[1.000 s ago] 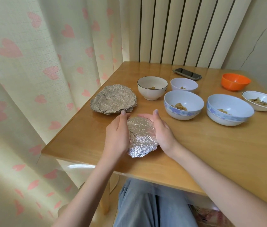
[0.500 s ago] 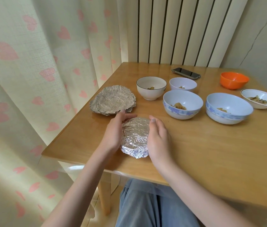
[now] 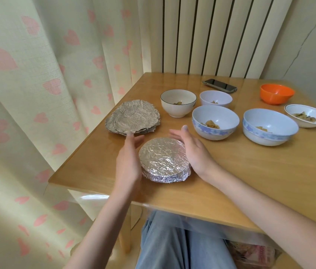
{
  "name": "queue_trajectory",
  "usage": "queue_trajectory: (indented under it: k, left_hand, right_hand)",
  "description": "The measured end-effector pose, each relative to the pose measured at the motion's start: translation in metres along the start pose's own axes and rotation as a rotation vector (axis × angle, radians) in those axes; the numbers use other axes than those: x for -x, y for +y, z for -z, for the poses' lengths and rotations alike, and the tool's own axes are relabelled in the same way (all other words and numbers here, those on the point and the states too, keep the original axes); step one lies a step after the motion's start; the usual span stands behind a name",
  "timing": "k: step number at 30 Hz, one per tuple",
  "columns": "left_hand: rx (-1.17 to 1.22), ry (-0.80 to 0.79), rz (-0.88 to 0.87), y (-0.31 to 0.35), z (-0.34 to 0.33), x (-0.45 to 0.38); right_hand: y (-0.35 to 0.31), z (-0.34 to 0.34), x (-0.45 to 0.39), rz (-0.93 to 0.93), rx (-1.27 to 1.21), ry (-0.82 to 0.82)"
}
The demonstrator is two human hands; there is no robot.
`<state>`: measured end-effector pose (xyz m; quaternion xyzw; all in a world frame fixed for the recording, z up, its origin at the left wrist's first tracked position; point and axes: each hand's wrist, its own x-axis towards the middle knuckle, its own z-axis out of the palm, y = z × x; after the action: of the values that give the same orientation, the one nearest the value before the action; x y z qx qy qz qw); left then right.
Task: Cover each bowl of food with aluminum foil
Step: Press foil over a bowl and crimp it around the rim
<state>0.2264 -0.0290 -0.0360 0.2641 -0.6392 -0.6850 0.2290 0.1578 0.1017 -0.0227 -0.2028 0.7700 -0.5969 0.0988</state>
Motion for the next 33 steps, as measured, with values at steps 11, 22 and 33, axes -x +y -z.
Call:
queue_trajectory:
  k: [11, 22, 33]
  left_hand:
    - [0.055, -0.138, 0.064, 0.003, -0.012, -0.008]
    - [0.013, 0.202, -0.015, -0.009, -0.033, 0.013]
    - [-0.160, -0.207, -0.404, 0.003, 0.000, -0.011]
  right_hand:
    - [0.005, -0.039, 0.026, -0.088, -0.098, 0.387]
    - [0.014, -0.010, -0.007, -0.088, -0.098, 0.121]
    - [0.007, 0.001, 0.016, 0.061, 0.048, 0.251]
